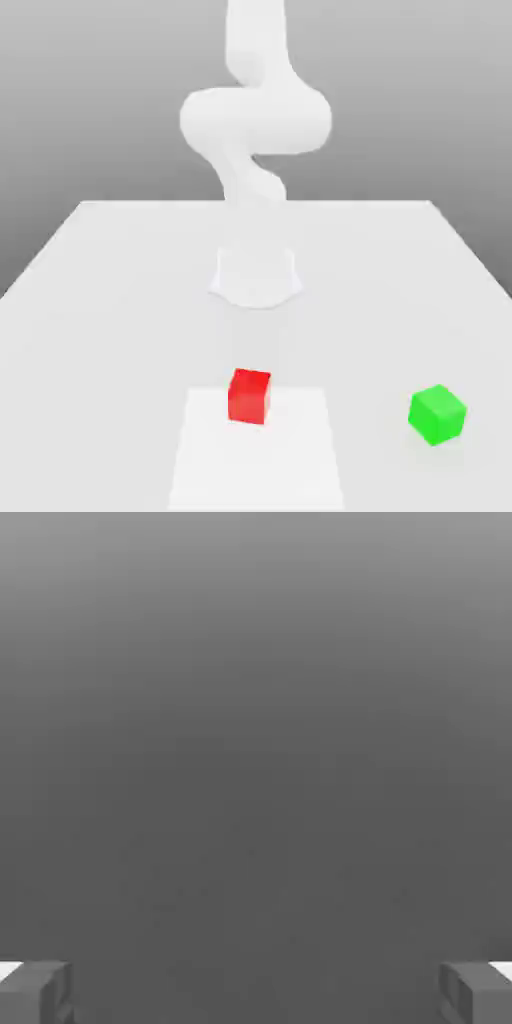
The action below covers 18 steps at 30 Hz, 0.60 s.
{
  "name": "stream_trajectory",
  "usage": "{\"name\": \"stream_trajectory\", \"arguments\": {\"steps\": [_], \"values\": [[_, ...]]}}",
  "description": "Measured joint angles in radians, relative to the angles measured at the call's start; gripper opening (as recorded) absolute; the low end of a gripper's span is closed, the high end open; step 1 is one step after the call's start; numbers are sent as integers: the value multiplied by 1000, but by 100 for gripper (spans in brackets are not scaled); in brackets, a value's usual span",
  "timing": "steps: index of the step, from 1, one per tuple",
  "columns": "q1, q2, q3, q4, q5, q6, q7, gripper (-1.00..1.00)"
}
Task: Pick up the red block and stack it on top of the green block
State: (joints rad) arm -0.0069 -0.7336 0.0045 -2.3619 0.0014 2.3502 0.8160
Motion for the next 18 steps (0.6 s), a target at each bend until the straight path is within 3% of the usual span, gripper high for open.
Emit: {"name": "stream_trajectory", "arguments": {"steps": [18], "values": [[-48, 664, 27, -516, 3, 484, 150, 0]]}}
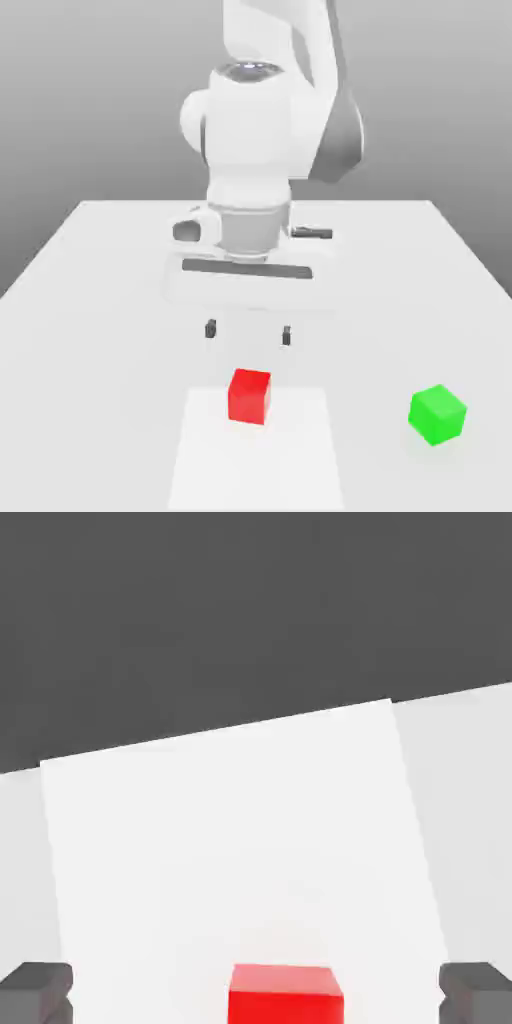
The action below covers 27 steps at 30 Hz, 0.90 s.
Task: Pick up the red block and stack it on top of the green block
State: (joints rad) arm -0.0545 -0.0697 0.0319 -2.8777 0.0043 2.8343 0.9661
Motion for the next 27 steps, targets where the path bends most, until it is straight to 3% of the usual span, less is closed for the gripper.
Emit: {"name": "stream_trajectory", "arguments": {"steps": [6, 7, 14, 21, 27], "values": [[10, 237, -17, 13, -24, 198, 23, 0], [9, 260, -18, 16, -29, 217, 25, -100], [10, 259, -19, 16, -34, 218, 31, -100], [14, 30, -15, -17, -4, 20, 9, -100], [218, 35, 95, 110, -8, -101, 214, -100]]}}
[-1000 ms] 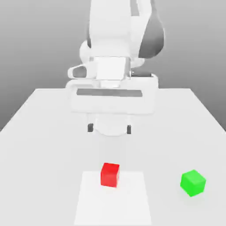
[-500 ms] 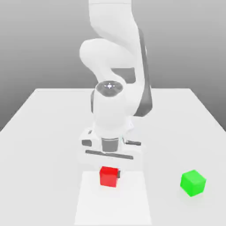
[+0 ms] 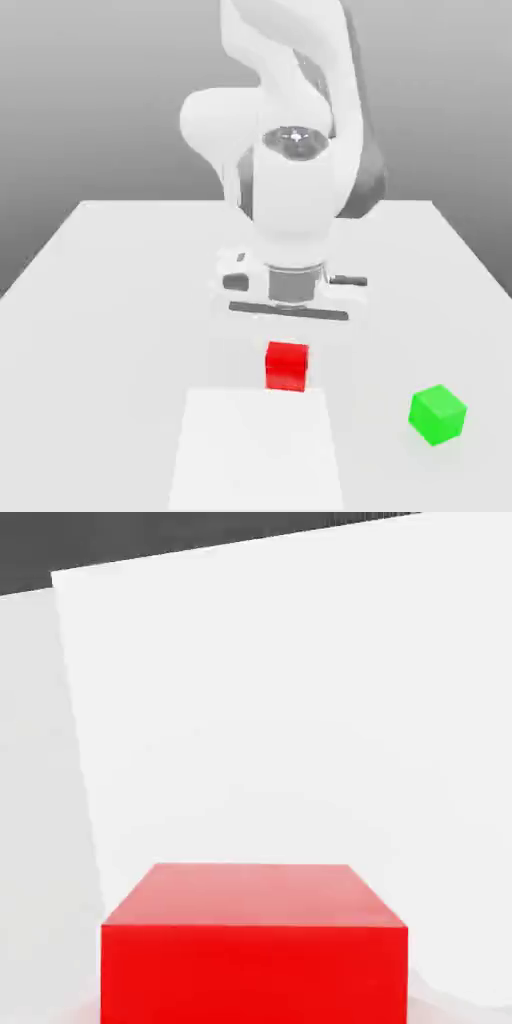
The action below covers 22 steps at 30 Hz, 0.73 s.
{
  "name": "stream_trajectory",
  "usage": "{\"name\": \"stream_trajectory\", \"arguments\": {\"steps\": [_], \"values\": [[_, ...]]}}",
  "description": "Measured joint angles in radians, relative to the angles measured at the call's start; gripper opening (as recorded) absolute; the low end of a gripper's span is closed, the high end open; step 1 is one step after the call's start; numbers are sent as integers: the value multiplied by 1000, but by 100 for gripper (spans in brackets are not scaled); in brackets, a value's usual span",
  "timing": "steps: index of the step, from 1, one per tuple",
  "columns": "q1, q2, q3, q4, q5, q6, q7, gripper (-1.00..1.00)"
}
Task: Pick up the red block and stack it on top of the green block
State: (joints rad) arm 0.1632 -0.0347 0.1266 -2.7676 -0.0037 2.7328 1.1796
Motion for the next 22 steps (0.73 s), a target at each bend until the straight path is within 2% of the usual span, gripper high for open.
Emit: {"name": "stream_trajectory", "arguments": {"steps": [5, 10, 11, 18, 22], "values": [[177, 47, 97, 137, -5, -89, 211, -100], [219, 201, 69, 171, -85, 28, 311, -100], [227, 233, 58, 173, -103, 57, 324, 100], [229, 239, 55, 173, -106, 61, 327, 100], [222, 120, 75, 167, -38, -49, 278, 100]]}}
